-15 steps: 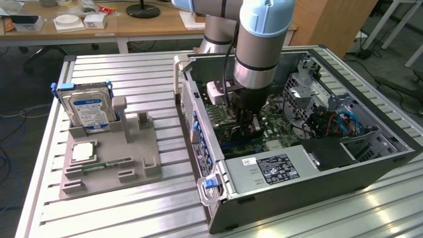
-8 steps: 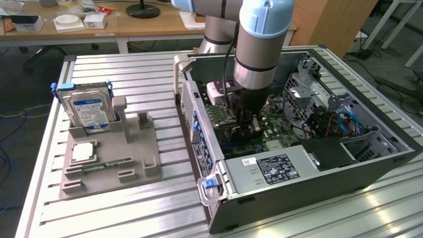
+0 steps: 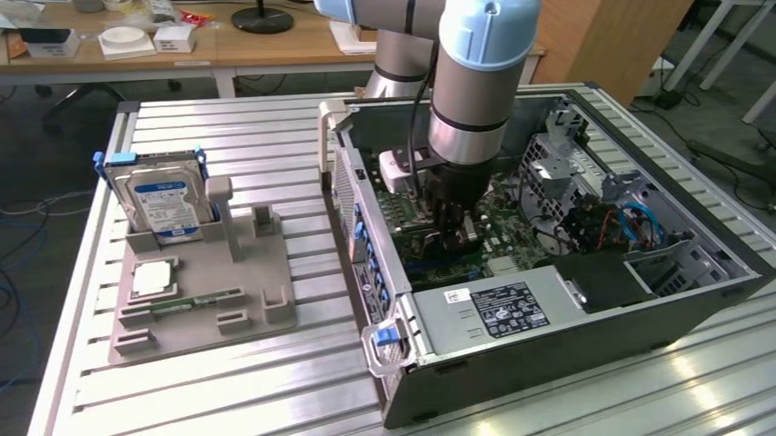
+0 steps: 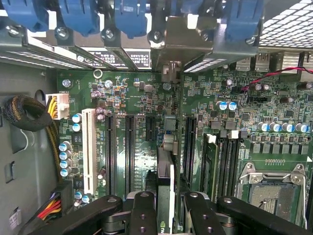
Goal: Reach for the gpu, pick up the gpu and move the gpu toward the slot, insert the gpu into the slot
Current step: 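Insert the gpu into the slot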
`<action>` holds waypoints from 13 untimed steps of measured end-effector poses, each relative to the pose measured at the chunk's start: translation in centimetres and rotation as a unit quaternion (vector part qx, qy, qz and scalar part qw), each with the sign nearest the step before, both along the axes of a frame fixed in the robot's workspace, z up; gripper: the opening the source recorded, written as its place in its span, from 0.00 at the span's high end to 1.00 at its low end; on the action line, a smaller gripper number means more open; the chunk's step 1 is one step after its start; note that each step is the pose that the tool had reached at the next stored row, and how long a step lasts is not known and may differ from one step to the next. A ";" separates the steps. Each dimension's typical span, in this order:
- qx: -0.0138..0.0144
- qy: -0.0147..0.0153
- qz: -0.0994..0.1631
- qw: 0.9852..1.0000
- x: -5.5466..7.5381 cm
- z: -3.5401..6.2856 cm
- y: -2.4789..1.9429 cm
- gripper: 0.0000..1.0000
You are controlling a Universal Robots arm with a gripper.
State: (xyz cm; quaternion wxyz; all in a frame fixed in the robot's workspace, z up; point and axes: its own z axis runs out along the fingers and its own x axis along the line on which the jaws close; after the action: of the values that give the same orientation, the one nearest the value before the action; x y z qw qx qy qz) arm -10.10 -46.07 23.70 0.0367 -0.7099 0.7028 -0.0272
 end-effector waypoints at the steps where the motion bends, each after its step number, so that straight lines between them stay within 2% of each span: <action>1: 0.000 0.000 0.000 1.000 0.0 0.00 0.00 0.73; 13: 0.000 0.000 0.000 1.000 0.0 -0.16 0.00 0.73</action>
State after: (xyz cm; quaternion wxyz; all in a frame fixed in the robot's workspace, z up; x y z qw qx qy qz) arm -10.10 -46.07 23.54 0.0366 -0.7099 0.7028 -0.0272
